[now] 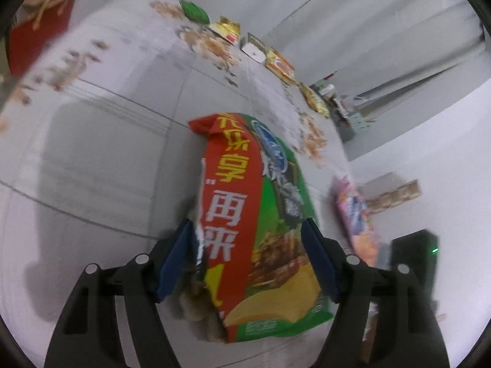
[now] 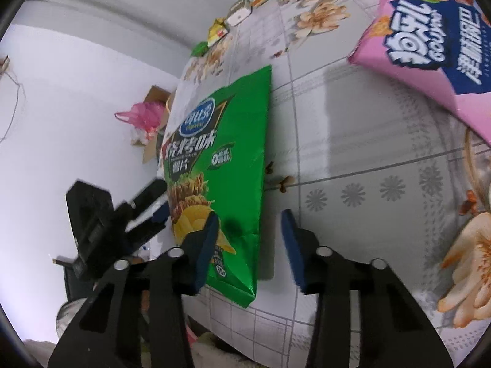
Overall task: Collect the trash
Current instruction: 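Grasp the red-green chip bag with the left tool while the right tool grasps the pink Gouyer bag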
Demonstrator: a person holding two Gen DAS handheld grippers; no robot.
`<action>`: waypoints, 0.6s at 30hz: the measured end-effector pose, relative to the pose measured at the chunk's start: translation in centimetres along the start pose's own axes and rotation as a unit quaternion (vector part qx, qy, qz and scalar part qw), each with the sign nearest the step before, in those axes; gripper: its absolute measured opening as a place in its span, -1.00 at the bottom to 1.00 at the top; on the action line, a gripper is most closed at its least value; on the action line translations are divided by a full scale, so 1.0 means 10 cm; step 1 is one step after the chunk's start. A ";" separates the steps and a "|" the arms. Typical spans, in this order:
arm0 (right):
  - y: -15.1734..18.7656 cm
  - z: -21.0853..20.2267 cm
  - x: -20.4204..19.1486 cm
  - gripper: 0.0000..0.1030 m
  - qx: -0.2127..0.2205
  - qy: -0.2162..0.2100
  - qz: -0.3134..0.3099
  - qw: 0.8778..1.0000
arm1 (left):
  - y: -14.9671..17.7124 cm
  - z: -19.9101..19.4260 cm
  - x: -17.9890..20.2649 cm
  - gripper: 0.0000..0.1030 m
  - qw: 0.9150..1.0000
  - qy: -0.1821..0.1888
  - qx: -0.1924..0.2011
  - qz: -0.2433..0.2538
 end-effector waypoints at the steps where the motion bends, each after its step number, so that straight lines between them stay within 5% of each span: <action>1: 0.00 0.01 0.00 -0.47 -0.002 0.003 -0.004 1.000 | -0.01 0.02 0.00 0.35 1.000 0.014 -0.005 -0.007; 8: 0.01 0.05 0.02 -0.74 -0.001 0.004 -0.006 1.000 | -0.02 0.05 0.03 0.18 0.991 0.115 -0.023 -0.068; 12: 0.05 -0.04 0.05 -0.67 0.005 0.012 -0.004 1.000 | -0.01 0.05 0.10 -0.32 0.998 0.051 -0.017 -0.022; 18: 0.03 -0.55 0.14 -0.53 0.075 0.029 -0.012 0.997 | 0.03 -0.04 0.30 -0.48 0.998 0.020 0.009 0.059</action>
Point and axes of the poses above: each gripper's, at about its wrist camera, not at the fingertips, and z roughly the way its jaws point, x to its right, y to its underside, the point moved 3 cm from there along z, roughly the way its jaws point, and after that the axes turned 5 degrees about x, right-handed, at the moved point
